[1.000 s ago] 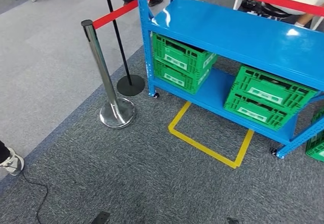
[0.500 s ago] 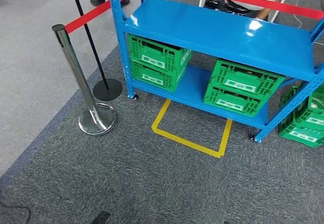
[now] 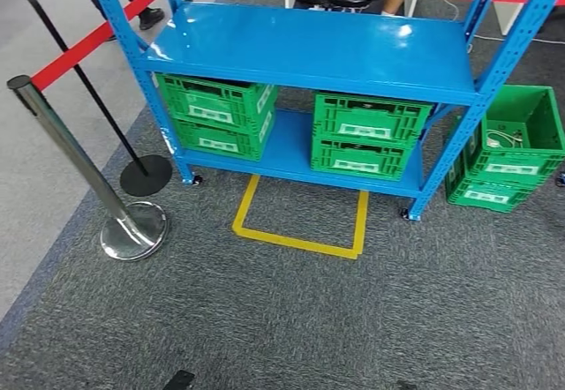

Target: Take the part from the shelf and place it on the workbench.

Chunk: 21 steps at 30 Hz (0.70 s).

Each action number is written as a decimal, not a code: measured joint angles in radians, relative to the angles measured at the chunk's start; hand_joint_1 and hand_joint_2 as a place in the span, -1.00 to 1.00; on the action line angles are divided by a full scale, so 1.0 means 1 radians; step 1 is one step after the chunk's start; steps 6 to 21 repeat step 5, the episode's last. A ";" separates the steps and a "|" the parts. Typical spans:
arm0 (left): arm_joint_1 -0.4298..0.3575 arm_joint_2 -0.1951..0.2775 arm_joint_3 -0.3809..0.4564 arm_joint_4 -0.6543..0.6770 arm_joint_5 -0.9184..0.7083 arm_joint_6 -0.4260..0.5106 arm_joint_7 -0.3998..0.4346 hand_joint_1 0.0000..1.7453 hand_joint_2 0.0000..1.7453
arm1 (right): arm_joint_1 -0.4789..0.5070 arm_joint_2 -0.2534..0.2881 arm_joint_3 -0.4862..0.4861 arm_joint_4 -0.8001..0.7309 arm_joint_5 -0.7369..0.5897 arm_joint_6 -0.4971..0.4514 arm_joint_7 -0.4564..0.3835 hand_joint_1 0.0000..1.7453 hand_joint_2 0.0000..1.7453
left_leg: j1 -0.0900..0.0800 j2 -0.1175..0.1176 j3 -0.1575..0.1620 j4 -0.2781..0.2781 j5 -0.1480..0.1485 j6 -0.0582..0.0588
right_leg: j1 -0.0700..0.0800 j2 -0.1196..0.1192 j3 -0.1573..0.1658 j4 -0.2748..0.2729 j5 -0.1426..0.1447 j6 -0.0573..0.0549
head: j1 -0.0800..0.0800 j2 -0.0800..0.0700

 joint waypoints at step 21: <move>-0.009 0.000 0.002 0.000 -0.001 0.003 -0.003 -1.00 1.00 | 0.002 0.000 0.000 0.000 0.000 0.001 0.000 -1.00 -1.00 | 0.002 -0.016 -0.036 0.042 0.046 0.000 | -0.004 0.060 0.002 0.000 0.001 0.002 | -0.001 0.000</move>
